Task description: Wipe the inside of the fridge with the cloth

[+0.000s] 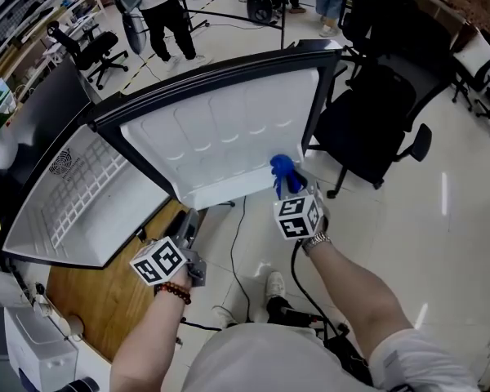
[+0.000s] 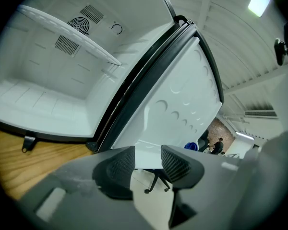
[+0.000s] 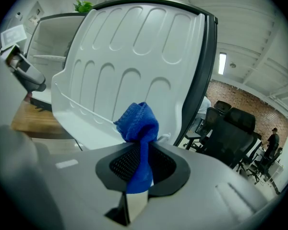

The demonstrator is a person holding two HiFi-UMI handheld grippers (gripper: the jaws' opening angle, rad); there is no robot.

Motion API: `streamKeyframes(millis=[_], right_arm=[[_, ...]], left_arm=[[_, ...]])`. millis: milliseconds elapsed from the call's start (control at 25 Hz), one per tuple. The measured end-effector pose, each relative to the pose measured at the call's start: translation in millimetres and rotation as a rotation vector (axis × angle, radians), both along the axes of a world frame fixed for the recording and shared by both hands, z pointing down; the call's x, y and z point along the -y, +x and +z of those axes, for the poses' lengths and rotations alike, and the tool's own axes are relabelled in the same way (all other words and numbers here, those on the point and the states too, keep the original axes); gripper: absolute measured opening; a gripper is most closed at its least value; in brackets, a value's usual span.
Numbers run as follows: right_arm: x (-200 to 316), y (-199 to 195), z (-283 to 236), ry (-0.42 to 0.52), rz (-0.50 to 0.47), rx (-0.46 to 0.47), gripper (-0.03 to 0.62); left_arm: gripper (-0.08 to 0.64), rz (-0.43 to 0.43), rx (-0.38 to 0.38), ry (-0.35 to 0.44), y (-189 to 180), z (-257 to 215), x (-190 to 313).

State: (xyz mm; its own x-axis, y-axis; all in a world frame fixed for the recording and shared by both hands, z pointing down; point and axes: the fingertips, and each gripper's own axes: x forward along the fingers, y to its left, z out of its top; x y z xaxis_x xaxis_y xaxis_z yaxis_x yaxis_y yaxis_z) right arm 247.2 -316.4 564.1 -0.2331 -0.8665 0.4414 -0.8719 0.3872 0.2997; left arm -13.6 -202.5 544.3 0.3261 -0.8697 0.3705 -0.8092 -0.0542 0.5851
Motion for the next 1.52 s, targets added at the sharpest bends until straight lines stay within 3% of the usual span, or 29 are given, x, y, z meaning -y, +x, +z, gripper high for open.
streamKeyframes(millis=[480,1120,1400,1520], right_arm=[[-6.8,13.9,-6.1,-0.012,0.023,0.005,0.049],[-53.8,-27.9,-46.7,0.057,-0.21,0.039,0.049],[-63.3,-35.4,-52.7,0.065,-0.255,0.026,0.049],[-67.0,-38.0,-55.2,0.07,-0.273,0.027,0.049]], left_arm=[[0.178,0.008,-0.095,-0.032,24.5,8.0,10.0],[0.178,-0.156,-0.42,-0.074,28.0,29.8,48.7],[0.177,-0.209,-0.457,-0.082,24.3,38.1,53.8],[0.128,-0.216,-0.451,-0.066,22.4,35.5,53.1]])
